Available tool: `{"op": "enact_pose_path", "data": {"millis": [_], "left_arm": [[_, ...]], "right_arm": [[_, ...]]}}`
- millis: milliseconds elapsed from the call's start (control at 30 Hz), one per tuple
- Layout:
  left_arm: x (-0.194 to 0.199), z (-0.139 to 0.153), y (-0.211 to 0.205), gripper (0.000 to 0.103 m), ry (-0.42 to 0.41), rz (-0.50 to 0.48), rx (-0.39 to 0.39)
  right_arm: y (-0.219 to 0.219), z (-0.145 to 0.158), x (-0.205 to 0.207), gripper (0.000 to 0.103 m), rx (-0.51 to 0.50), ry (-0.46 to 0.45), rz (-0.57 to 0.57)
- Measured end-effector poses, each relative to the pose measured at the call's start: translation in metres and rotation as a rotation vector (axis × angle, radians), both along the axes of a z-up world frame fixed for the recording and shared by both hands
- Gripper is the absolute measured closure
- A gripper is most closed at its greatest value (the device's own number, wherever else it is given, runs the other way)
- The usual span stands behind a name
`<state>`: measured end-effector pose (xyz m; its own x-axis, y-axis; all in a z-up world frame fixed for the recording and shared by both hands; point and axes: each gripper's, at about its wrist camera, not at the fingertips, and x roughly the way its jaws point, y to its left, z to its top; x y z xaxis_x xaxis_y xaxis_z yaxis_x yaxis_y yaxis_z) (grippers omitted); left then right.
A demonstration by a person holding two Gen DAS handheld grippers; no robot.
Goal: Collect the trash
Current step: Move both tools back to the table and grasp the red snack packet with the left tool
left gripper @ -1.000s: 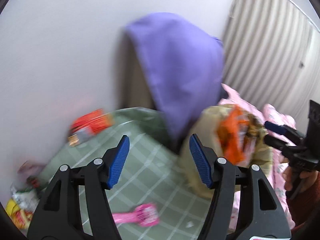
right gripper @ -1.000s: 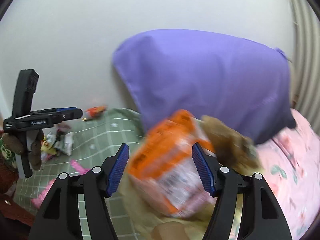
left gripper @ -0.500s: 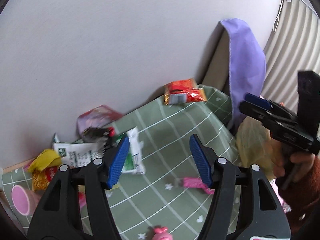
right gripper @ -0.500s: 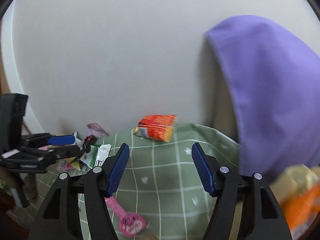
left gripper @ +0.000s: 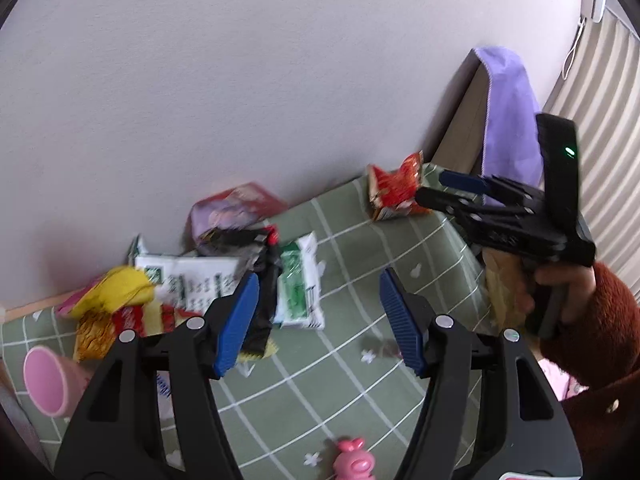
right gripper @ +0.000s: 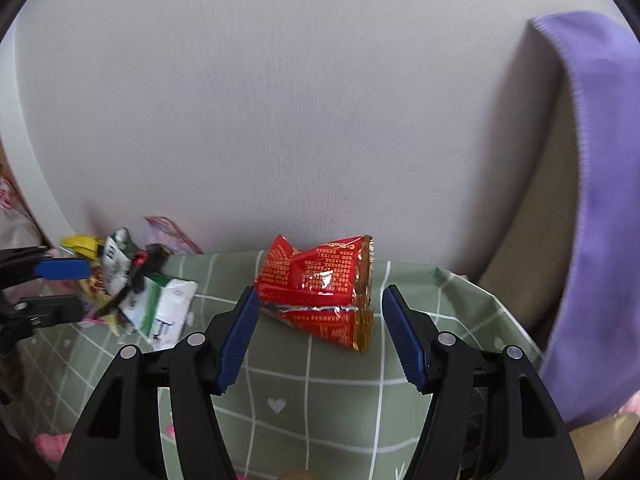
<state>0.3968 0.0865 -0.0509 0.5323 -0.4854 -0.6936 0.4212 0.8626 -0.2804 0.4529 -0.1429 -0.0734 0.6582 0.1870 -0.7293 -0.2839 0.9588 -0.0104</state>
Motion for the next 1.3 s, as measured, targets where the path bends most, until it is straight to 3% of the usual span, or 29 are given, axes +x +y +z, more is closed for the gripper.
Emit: {"op": "enact_pose_path", "data": {"millis": [33,100,200,400,567,667,733,767,800,1000,1133,1300], "left_arm": [[-0.003,-0.002,0.004,0.043,0.0,0.006,0.003],[-0.009,-0.004,0.011,0.043,0.003,0.022,-0.001],[-0.015,-0.007,0.024,0.043,0.012,0.055,-0.027],[-0.018,-0.005,0.027,0.043,-0.003,0.052,-0.053],[-0.027,-0.013,0.016,0.043,0.002,0.009,-0.026],[-0.035,-0.017,0.008,0.043,0.01,-0.014,-0.021],[-0.04,-0.015,0.006,0.043,0.0,-0.029,-0.028],[-0.041,-0.013,0.004,0.043,-0.007,-0.033,-0.027],[-0.043,-0.01,0.002,0.043,-0.021,-0.044,-0.026],[-0.025,0.002,-0.018,0.036,-0.073,-0.072,-0.06],[0.014,0.006,-0.059,0.036,-0.164,-0.127,0.029],[0.072,-0.01,-0.094,0.036,-0.091,-0.121,0.093]], "right_arm": [[0.002,-0.005,0.004,0.045,0.003,0.019,0.007],[0.005,-0.015,0.011,0.073,0.029,0.07,0.036],[0.014,-0.019,0.007,0.091,0.061,0.126,0.095],[0.02,-0.001,-0.032,0.095,0.067,0.121,0.144],[0.006,0.004,-0.074,0.095,0.119,0.129,0.119],[0.0,-0.005,-0.088,0.091,0.13,0.116,0.112],[-0.004,-0.015,-0.103,0.068,0.131,0.143,0.124],[-0.002,-0.022,-0.105,0.042,0.14,0.16,0.139],[0.001,-0.028,-0.109,0.036,0.148,0.18,0.155],[0.001,-0.048,-0.136,0.036,0.139,0.184,0.131],[-0.006,-0.044,-0.152,0.036,0.14,0.154,0.099],[-0.018,-0.041,-0.165,0.036,0.106,0.134,0.011]]}}
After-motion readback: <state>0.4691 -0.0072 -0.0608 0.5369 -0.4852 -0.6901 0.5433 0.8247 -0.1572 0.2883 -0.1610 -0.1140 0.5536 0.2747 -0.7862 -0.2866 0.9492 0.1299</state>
